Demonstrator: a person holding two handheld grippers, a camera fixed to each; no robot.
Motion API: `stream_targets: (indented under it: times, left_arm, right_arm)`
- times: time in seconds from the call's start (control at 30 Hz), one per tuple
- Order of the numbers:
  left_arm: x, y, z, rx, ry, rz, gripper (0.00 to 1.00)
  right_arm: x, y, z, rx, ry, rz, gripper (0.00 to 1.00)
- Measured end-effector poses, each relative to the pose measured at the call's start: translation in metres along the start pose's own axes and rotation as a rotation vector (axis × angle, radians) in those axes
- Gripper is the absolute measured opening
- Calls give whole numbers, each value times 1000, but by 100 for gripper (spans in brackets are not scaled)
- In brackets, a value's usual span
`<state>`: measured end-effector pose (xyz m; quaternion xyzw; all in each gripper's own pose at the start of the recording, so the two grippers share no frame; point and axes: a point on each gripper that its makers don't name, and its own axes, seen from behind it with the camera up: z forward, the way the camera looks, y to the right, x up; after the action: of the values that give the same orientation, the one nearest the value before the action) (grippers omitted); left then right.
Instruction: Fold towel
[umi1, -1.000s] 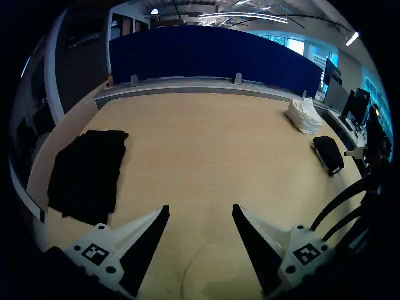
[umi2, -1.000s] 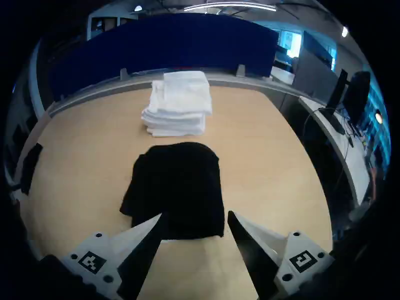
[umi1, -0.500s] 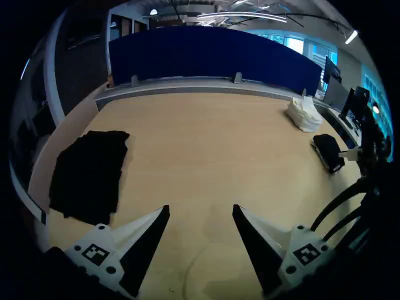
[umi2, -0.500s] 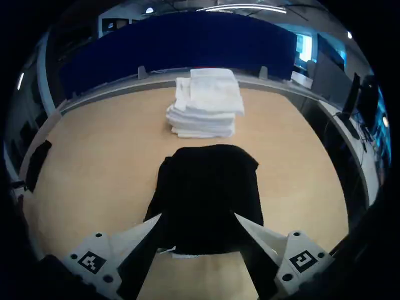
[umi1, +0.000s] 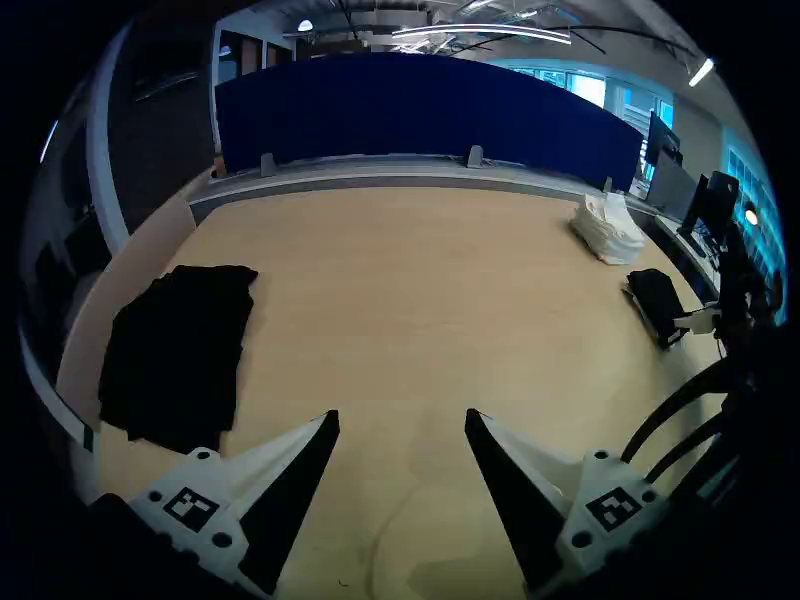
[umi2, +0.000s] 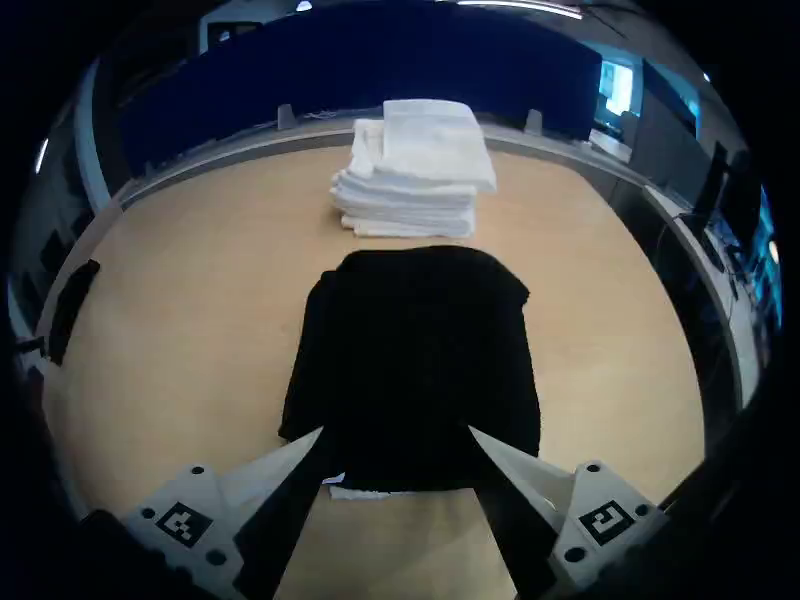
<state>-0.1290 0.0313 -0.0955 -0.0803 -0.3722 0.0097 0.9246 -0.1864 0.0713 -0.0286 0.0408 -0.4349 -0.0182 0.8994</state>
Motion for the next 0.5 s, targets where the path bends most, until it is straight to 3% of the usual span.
stream_targets:
  times: [0.2, 0.5]
  left_arm:
    - [0, 2, 1, 0, 1, -4, 93]
    - [0, 2, 2, 5, -3, -6, 93]
  right_arm:
    - [39, 0, -12, 4, 69, -20, 92]
    - [81, 14, 14, 3, 96, -11, 92]
